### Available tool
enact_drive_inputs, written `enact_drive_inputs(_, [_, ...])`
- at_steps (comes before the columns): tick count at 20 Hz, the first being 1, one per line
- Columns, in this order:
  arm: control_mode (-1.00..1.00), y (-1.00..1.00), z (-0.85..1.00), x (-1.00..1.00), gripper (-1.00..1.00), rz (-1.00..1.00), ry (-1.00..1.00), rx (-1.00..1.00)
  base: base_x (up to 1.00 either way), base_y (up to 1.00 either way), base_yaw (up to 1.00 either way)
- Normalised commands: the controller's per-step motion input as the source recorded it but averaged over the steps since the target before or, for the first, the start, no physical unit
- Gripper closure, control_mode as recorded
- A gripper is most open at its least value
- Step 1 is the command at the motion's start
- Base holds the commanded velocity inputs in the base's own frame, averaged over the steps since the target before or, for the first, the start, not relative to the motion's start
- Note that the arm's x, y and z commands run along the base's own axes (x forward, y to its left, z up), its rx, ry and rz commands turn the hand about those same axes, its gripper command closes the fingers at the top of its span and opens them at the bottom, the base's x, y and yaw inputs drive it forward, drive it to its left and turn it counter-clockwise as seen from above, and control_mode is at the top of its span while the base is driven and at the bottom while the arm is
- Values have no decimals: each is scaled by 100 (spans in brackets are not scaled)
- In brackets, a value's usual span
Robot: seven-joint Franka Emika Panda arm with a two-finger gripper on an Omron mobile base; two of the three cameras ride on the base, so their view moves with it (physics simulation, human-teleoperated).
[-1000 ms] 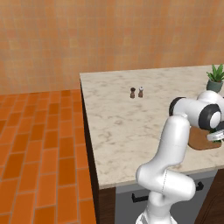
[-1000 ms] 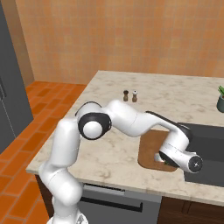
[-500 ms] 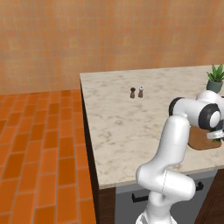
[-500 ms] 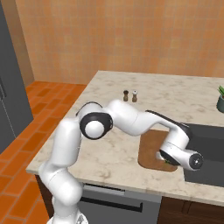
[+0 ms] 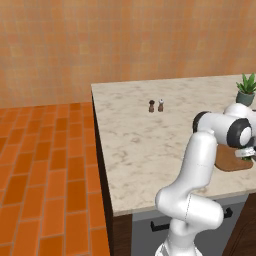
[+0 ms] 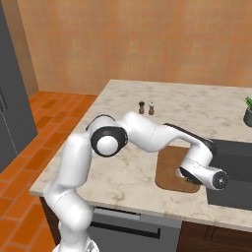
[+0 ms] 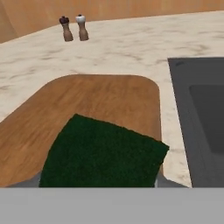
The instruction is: Pick up the sponge from the counter and clean the cutting board by briefly scrubbing or pressing down on the cutting board. Once finished, release the sponge.
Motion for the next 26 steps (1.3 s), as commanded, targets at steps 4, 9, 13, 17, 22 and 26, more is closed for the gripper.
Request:
enact_drive_inputs(4, [-100, 27, -21, 47, 100, 0, -6, 0, 0, 0, 0])
enact_drive_inputs(9, [-100, 26, -31, 52, 100, 0, -1, 0, 0, 0, 0])
enact_drive_inputs(13, [-100, 37, -24, 56, 100, 0, 0, 0, 0, 0, 0])
enact_drive_inputs(17, [-100, 47, -23, 62, 100, 0, -1, 0, 0, 0, 0])
enact_drive_inputs(22, [-100, 47, -14, 58, 100, 0, -3, 0, 0, 0, 0])
enact_drive_inputs(26, [-100, 31, -17, 78, 100, 0, -3, 0, 0, 0, 0])
